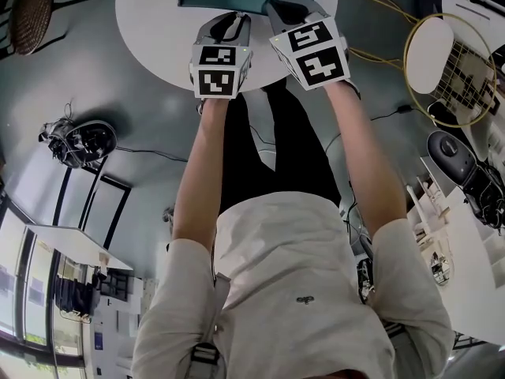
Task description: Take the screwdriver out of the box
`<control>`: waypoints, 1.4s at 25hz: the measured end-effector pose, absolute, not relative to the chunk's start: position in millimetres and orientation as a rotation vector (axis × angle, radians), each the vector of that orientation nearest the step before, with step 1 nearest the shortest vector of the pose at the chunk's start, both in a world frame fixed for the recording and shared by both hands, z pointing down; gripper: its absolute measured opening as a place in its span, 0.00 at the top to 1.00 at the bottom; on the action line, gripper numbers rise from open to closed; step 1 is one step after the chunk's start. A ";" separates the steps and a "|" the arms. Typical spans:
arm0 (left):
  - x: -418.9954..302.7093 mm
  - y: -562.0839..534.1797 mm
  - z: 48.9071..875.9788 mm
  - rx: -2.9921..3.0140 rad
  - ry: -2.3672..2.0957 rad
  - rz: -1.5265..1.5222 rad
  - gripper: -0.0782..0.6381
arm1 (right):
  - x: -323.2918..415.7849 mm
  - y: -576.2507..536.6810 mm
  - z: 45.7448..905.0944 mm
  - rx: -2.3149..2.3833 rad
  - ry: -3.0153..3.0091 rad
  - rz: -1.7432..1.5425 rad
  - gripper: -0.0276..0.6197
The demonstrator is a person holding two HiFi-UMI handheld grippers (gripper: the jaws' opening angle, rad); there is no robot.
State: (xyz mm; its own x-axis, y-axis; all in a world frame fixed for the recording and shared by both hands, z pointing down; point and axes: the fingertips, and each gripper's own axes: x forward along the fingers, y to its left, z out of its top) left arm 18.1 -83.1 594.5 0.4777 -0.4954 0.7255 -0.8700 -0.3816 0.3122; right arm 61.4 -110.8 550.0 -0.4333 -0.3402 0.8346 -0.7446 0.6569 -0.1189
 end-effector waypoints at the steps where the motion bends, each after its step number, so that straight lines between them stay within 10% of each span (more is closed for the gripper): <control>1: 18.5 -83.4 594.8 2.036 -1.124 0.700 0.78 | 61.4 -110.7 549.7 0.842 -2.036 0.619 0.95; 35: -2.7 17.0 597.1 1.963 -1.085 0.745 0.79 | 62.9 -113.3 551.7 0.907 -1.962 0.657 0.95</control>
